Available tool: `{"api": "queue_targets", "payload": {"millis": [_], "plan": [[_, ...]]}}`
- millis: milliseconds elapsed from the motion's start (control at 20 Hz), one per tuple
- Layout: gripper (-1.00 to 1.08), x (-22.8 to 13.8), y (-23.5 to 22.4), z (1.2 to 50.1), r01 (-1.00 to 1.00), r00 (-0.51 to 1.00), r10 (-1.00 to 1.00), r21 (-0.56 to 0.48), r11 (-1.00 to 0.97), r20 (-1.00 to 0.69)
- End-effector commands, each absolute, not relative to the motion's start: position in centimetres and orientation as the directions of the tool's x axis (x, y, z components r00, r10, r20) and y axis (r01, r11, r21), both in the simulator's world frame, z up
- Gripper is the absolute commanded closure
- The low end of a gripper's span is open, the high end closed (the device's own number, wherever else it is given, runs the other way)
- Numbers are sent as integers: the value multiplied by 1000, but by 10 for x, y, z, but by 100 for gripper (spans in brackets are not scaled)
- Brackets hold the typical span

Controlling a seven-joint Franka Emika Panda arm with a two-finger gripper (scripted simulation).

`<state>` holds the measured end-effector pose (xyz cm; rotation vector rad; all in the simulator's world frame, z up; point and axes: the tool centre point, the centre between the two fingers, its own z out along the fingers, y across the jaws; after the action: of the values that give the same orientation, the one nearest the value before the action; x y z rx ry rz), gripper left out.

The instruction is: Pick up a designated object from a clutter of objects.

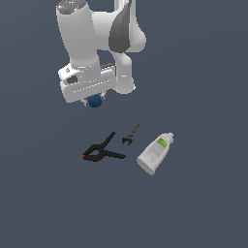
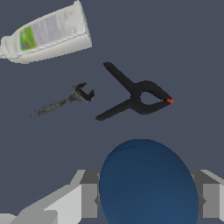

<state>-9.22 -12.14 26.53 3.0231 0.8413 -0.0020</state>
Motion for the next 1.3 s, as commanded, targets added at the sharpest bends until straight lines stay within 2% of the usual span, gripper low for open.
{"api": "queue_targets", "payload": {"millis": [0, 650, 1250], "plan": [[108, -94, -114, 290, 516, 856, 516, 4, -856, -3], [108, -97, -83, 389, 518, 855, 518, 1, -855, -1], [108, -95, -77, 411, 519, 855, 519, 0, -855, 0]]}}
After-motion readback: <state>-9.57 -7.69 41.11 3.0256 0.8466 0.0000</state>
